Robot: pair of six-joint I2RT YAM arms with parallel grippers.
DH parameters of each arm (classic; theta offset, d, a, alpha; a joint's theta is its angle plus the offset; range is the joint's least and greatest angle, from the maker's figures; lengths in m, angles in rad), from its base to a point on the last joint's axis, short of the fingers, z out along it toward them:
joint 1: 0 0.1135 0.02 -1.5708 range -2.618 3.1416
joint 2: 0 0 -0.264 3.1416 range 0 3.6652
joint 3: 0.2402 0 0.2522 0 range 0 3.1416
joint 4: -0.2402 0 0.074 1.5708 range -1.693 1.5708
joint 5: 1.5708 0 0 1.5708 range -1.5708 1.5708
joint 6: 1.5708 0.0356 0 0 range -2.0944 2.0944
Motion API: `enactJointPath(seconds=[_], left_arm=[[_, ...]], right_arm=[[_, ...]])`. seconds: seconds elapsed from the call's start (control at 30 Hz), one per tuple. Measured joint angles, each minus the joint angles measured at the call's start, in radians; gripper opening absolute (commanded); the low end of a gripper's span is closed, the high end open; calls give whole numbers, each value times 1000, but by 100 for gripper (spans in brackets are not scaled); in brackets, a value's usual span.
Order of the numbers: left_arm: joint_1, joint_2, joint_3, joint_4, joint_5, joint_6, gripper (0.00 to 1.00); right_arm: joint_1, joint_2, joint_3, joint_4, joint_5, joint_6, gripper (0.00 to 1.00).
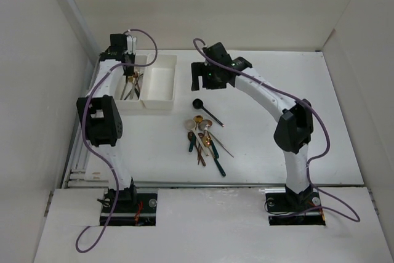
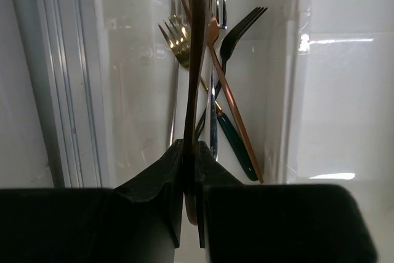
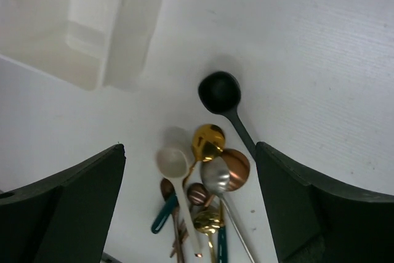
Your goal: Sort the eating utensils into containers
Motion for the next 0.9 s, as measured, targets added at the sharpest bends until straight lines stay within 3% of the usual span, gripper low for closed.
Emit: enactJointPath(seconds=[0.07,0.1,0.23,0.27,0.43,0.67,0.8,0.83,0.9], left_arm=[[0,47,-5,5,-12,3,15],[0,68,-8,9,-19,3,25],[5,138,-10,9,-34,-5,51],[5,145,-11,8,-35,-6,53],[6,143,-11,10,-45,-16,58],[7,92,-10,3,-7,-21,59],[7,16,0,0,91,-24,59],[8,-5,5,0,129,-24,62],[6,-44,11,0,218,-20,63]], right_arm=[[0,22,-23,-14,0,-20,91],[0,39,-28,-22,0,-29,90],[0,114,-51,-28,0,-64,78],[0,129,-60,-31,0,-72,72],[0,166,-106,-46,0,-99,65],[0,205,-137,-39,-8,-111,45],[-1,230,-134,-20,-16,-119,16],[-1,233,-129,-16,-15,-121,3],[-2,244,-111,-13,-6,-122,0]])
